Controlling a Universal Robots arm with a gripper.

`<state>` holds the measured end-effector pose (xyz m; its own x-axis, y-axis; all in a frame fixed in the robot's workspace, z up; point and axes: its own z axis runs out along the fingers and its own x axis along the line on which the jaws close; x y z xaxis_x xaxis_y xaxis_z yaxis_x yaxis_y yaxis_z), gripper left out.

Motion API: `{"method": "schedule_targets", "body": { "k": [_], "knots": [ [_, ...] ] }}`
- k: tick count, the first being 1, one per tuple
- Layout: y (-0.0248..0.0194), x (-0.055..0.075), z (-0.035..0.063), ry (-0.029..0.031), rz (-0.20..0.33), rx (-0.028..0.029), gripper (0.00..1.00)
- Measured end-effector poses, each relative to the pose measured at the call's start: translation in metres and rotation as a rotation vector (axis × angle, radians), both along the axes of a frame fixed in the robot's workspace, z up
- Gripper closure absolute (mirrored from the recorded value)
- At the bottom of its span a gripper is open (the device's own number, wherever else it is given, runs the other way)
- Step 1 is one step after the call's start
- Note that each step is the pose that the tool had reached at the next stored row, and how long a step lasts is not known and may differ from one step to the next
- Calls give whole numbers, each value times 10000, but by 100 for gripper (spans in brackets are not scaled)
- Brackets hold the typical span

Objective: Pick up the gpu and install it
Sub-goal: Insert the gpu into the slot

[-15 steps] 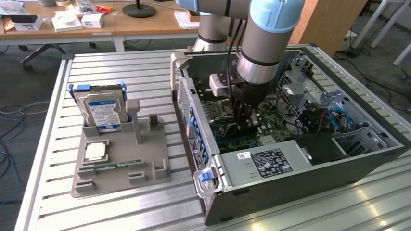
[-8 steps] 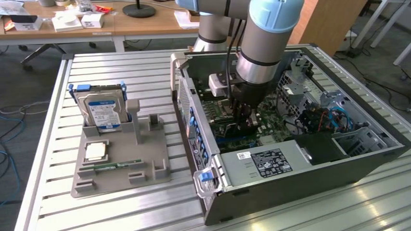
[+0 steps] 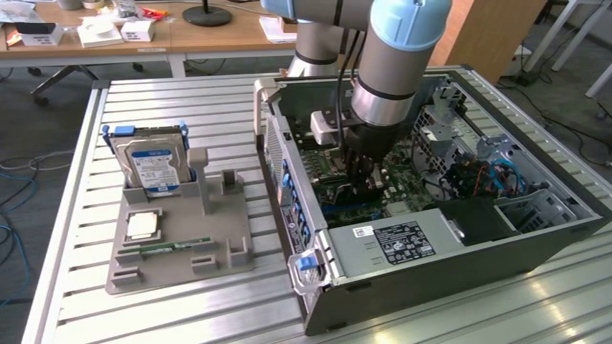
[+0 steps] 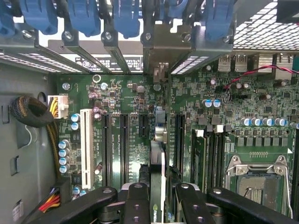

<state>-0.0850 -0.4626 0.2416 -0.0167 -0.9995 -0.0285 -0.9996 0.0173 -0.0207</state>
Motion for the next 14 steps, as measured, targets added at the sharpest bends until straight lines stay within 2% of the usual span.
{"method": "schedule_targets", "body": {
  "k": [14],
  "knots": [
    [0,-1,-24,-1,1,-26,74]
  ]
}}
